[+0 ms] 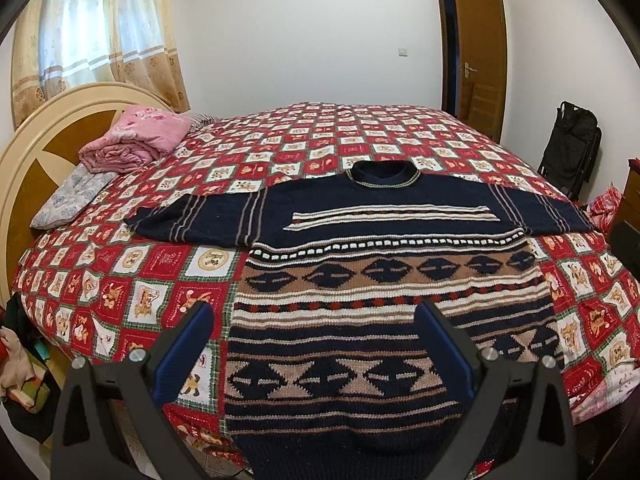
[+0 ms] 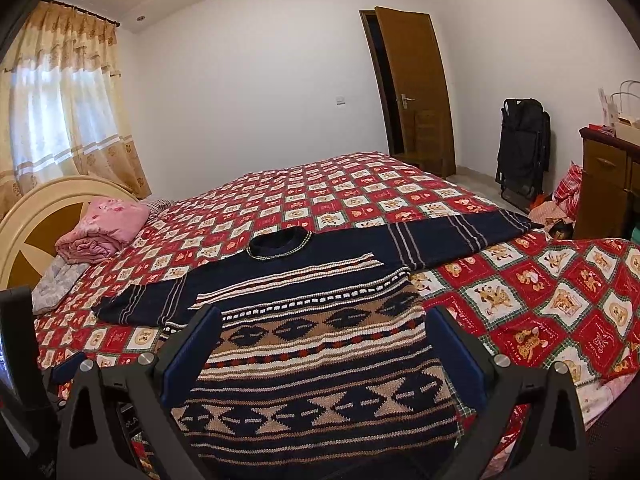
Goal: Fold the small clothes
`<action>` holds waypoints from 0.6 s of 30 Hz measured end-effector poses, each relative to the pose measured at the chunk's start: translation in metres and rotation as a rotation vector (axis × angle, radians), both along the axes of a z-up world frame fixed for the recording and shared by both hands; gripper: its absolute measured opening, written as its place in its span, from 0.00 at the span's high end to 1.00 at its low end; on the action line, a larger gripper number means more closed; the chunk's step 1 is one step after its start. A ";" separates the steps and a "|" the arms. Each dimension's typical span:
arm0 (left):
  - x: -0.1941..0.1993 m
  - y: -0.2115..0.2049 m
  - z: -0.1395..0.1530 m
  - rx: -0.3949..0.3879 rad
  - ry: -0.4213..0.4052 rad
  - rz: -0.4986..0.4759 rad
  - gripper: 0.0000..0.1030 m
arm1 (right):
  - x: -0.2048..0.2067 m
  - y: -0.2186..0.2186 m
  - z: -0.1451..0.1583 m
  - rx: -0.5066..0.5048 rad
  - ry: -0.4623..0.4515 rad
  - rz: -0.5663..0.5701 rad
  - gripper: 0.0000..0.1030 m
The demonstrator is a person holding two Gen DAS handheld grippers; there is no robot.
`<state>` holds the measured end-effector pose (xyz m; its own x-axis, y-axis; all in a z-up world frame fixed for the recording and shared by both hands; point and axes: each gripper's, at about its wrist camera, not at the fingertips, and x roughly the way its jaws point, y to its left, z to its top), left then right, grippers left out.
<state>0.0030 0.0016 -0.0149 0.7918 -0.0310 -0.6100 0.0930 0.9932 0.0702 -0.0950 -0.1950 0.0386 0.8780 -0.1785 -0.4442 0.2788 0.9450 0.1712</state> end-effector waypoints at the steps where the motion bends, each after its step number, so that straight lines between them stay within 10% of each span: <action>1: 0.000 0.000 0.000 0.000 0.000 -0.001 0.01 | 0.000 0.000 0.000 0.000 -0.001 0.000 0.01; 18: 0.000 -0.001 -0.002 -0.002 0.005 0.001 0.01 | -0.001 0.000 -0.002 0.006 0.002 0.000 0.01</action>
